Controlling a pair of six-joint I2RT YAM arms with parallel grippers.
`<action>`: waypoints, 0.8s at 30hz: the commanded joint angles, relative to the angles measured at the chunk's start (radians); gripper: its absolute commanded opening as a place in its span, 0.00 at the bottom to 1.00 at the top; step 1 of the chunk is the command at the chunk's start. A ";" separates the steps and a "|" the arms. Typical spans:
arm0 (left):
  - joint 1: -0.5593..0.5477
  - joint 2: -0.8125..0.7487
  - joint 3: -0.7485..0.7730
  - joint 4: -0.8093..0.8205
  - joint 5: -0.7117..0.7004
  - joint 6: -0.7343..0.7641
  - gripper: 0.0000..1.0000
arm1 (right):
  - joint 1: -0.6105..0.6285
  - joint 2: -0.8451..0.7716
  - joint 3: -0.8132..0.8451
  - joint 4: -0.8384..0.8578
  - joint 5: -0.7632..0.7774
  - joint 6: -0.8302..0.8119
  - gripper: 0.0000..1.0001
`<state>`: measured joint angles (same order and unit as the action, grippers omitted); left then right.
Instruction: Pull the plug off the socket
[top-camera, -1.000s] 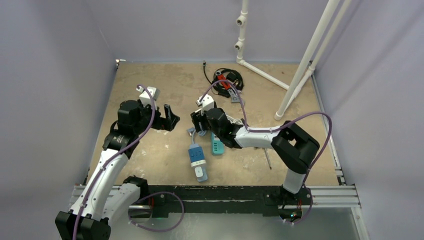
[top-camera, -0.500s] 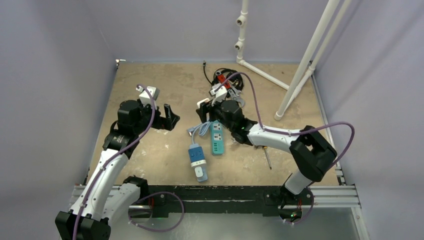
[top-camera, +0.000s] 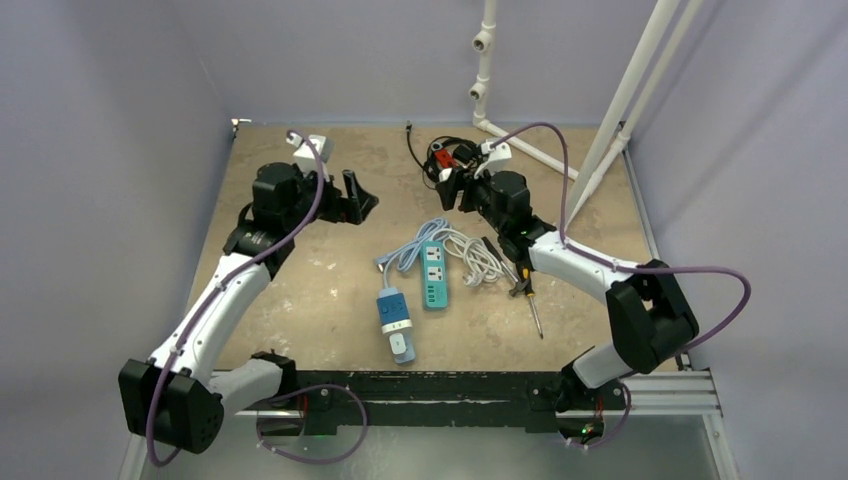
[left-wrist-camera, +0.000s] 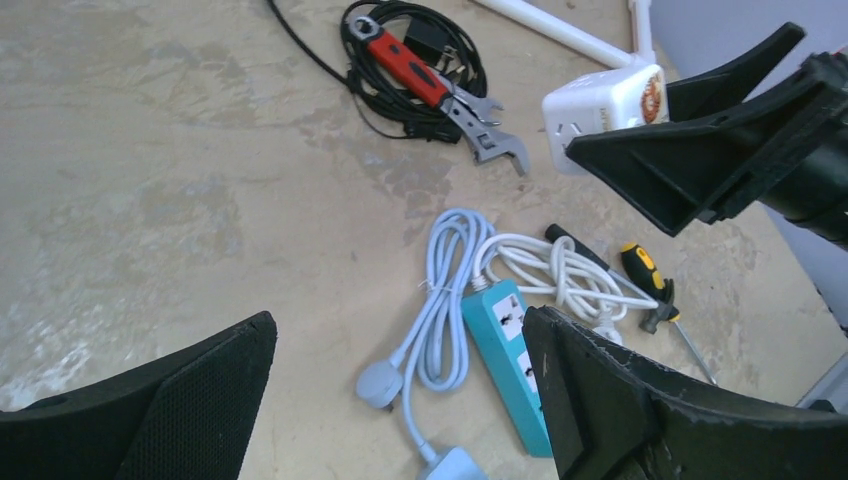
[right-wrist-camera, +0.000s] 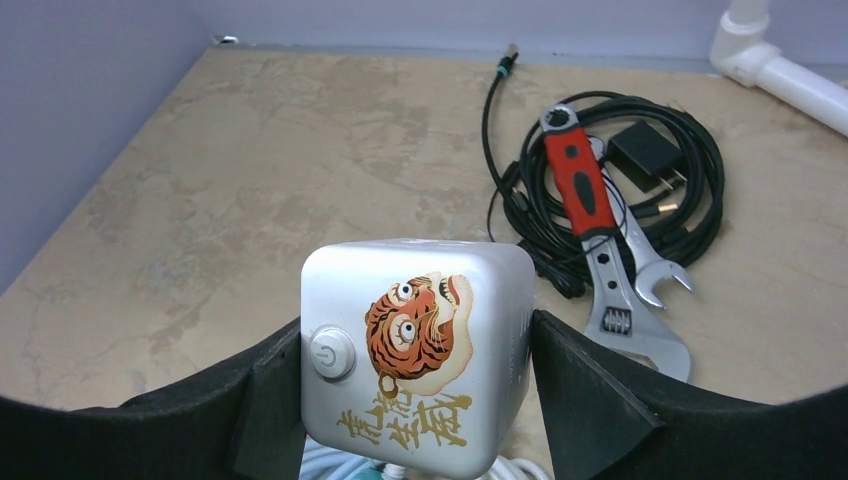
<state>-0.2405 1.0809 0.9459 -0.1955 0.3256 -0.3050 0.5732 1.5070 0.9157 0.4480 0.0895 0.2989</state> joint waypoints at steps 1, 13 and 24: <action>-0.130 0.059 -0.002 0.054 0.008 -0.064 0.93 | -0.015 -0.010 0.032 0.017 0.071 0.059 0.00; -0.600 0.164 -0.178 0.219 -0.284 -0.323 0.91 | -0.036 -0.156 -0.106 0.117 0.261 0.119 0.00; -0.725 0.424 -0.119 0.210 -0.590 -0.359 0.92 | -0.042 -0.262 -0.175 0.177 0.261 0.127 0.00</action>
<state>-0.9424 1.4677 0.7994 -0.0368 -0.1135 -0.6167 0.5316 1.2934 0.7567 0.5278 0.3286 0.4118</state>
